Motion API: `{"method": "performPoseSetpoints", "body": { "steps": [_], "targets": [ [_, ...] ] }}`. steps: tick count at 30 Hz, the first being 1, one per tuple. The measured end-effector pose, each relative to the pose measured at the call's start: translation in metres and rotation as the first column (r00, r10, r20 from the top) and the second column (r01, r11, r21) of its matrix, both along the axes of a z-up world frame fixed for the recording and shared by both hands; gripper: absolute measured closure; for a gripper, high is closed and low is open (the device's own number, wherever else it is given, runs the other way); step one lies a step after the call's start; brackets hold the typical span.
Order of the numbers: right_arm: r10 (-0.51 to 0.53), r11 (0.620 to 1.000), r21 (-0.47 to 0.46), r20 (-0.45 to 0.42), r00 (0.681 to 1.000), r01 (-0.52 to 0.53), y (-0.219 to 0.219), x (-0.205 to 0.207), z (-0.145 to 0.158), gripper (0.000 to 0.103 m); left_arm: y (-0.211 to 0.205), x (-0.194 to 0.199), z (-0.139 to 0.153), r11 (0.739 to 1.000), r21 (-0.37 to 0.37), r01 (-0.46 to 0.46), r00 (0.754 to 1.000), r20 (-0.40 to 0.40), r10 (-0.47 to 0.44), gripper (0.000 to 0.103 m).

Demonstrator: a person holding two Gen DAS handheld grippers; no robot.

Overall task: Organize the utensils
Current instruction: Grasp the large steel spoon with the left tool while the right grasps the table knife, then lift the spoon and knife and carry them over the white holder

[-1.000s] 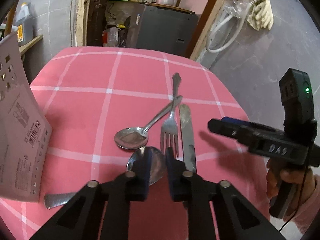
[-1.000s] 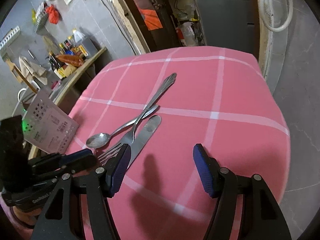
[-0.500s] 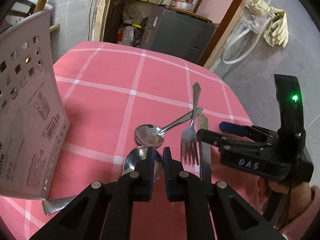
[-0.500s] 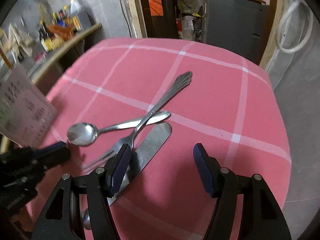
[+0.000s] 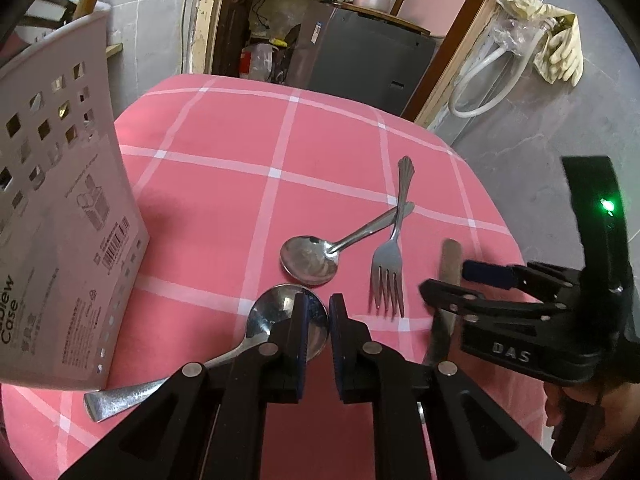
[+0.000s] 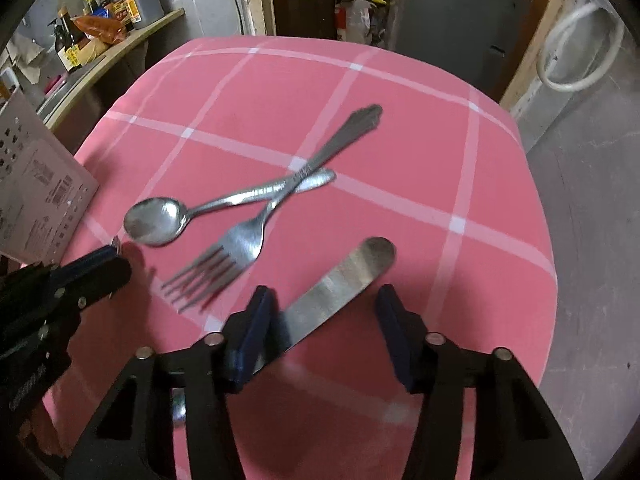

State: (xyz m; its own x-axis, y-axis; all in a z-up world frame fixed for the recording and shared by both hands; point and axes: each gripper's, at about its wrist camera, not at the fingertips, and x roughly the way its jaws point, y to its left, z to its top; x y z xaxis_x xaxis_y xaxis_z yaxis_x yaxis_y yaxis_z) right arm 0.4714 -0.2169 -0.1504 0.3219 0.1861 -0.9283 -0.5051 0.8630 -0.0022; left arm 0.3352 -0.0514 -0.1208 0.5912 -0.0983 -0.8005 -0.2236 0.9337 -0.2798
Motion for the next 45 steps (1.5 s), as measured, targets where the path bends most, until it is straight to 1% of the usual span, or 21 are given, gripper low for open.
{"method": "performPoseSetpoints", "body": {
  "steps": [2, 4, 6, 9, 11, 14, 16, 18, 22, 25, 26, 29, 32, 34, 36, 37, 38, 39, 41, 43, 45],
  "targets": [
    [-0.008, 1.000, 0.013, -0.008, 1.000, 0.008, -0.010, -0.010, 0.002, 0.064, -0.001, -0.002, -0.001, 1.000, -0.004, 0.009, 1.000, -0.006, -0.009, 0.091],
    [-0.016, 0.999, 0.033, -0.008, 1.000, 0.016, -0.017, -0.015, 0.005, 0.067, -0.002, -0.004, -0.004, 0.999, -0.022, 0.024, 1.000, -0.020, -0.024, 0.091],
    [-0.038, 0.997, 0.066, -0.039, 0.999, 0.041, -0.025, -0.020, 0.006, 0.068, -0.003, -0.009, -0.007, 0.999, -0.040, 0.034, 0.999, -0.027, -0.035, 0.090],
    [-0.063, 0.990, 0.119, -0.073, 0.995, 0.071, -0.043, -0.032, 0.006, 0.071, -0.005, -0.021, -0.004, 0.998, -0.057, 0.040, 0.999, -0.001, -0.040, 0.090],
    [-0.077, 0.981, 0.172, -0.086, 0.993, 0.091, -0.055, -0.039, 0.005, 0.071, -0.007, -0.028, 0.000, 0.998, -0.035, 0.048, 0.999, 0.014, -0.047, 0.088],
    [-0.111, 0.960, 0.244, -0.111, 0.988, 0.135, -0.070, -0.035, 0.004, 0.071, -0.007, -0.036, 0.004, 0.999, 0.000, 0.041, 0.999, 0.029, -0.041, 0.075],
    [-0.137, 0.944, 0.283, -0.140, 0.981, 0.172, -0.076, -0.028, 0.001, 0.071, -0.005, -0.039, 0.007, 1.000, 0.017, 0.022, 0.999, 0.043, -0.023, 0.057],
    [-0.154, 0.932, 0.306, -0.158, 0.975, 0.196, -0.075, -0.023, -0.002, 0.071, -0.002, -0.043, 0.010, 0.999, 0.032, -0.002, 0.998, 0.068, 0.000, 0.045],
    [-0.173, 0.928, 0.302, -0.165, 0.971, 0.217, -0.065, -0.007, -0.005, 0.071, 0.000, -0.034, 0.007, 0.997, 0.074, -0.005, 0.999, 0.044, 0.001, 0.045],
    [-0.199, 0.918, 0.311, -0.171, 0.965, 0.244, -0.054, 0.002, -0.009, 0.072, 0.000, -0.023, 0.000, 0.996, 0.085, 0.029, 1.000, 0.004, -0.030, 0.045],
    [-0.205, 0.913, 0.319, -0.182, 0.962, 0.255, -0.053, 0.005, -0.010, 0.079, 0.000, -0.021, -0.002, 0.996, 0.082, 0.047, 0.999, -0.003, -0.047, 0.045],
    [-0.233, 0.890, 0.348, -0.210, 0.950, 0.295, -0.046, 0.014, -0.020, 0.091, -0.001, -0.014, -0.005, 0.991, 0.098, 0.093, 0.996, -0.027, -0.091, 0.045],
    [-0.247, 0.867, 0.379, -0.237, 0.940, 0.324, -0.046, 0.013, -0.025, 0.093, 0.001, -0.010, -0.006, 0.991, 0.097, 0.098, 0.995, -0.040, -0.094, 0.047],
    [-0.250, 0.855, 0.395, -0.253, 0.935, 0.336, -0.045, 0.013, -0.028, 0.094, 0.001, -0.010, -0.006, 0.989, 0.110, 0.094, 0.995, -0.049, -0.089, 0.061],
    [-0.253, 0.835, 0.422, -0.277, 0.927, 0.354, -0.046, 0.010, -0.031, 0.096, 0.002, -0.010, -0.005, 0.990, 0.108, 0.093, 0.995, -0.047, -0.088, 0.063],
    [-0.255, 0.814, 0.445, -0.301, 0.919, 0.372, -0.050, 0.010, -0.035, 0.097, 0.002, -0.010, -0.004, 0.991, 0.104, 0.090, 0.995, -0.043, -0.086, 0.071],
    [-0.258, 0.796, 0.464, -0.320, 0.911, 0.388, -0.052, 0.009, -0.037, 0.097, 0.001, -0.010, -0.003, 0.991, 0.082, 0.102, 0.994, -0.038, -0.099, 0.083],
    [-0.261, 0.777, 0.483, -0.338, 0.904, 0.404, -0.054, 0.007, -0.040, 0.098, -0.002, -0.009, -0.003, 0.990, 0.084, 0.113, 0.993, -0.045, -0.110, 0.089],
    [-0.270, 0.728, 0.523, -0.375, 0.887, 0.443, -0.055, 0.000, -0.044, 0.100, -0.009, -0.011, 0.000, 0.985, 0.099, 0.139, 0.990, -0.046, -0.135, 0.092],
    [-0.272, 0.702, 0.544, -0.392, 0.879, 0.459, -0.054, -0.009, -0.045, 0.101, -0.012, -0.014, 0.002, 0.985, 0.083, 0.152, 0.988, -0.038, -0.149, 0.095],
    [-0.272, 0.689, 0.556, -0.396, 0.877, 0.465, -0.053, -0.021, -0.042, 0.101, -0.013, -0.019, 0.006, 0.985, 0.062, 0.162, 0.987, -0.027, -0.161, 0.096]
  ]
}}
